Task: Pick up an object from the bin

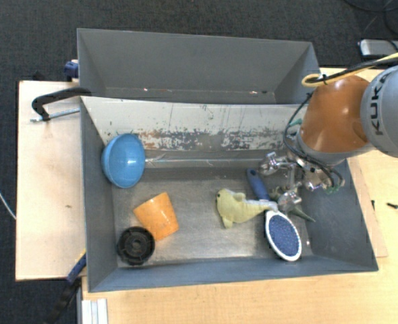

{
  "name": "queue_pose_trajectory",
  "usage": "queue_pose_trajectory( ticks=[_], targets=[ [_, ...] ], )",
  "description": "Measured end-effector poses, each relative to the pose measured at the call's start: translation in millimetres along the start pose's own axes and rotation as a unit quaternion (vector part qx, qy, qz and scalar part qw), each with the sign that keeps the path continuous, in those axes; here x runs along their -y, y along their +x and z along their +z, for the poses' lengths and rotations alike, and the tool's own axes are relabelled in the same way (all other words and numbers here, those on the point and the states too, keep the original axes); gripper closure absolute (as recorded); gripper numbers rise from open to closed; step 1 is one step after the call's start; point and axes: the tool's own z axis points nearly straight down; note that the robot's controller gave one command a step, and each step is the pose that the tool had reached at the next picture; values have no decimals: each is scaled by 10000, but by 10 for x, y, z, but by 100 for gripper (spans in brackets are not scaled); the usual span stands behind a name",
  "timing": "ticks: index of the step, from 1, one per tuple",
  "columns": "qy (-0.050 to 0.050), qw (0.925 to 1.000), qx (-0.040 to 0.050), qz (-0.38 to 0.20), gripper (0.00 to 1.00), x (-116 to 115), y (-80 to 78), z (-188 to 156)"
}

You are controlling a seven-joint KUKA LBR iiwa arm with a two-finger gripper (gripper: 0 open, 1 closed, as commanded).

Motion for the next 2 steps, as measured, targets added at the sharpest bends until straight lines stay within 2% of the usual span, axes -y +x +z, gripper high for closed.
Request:
queue_pose_trajectory(
  ticks=[1,2],
  targets=[
    [-12,10000,-2,-6,100,-17,-1,-7],
    [6,10000,21,-63,100,66,-191,-1404]
  ],
)
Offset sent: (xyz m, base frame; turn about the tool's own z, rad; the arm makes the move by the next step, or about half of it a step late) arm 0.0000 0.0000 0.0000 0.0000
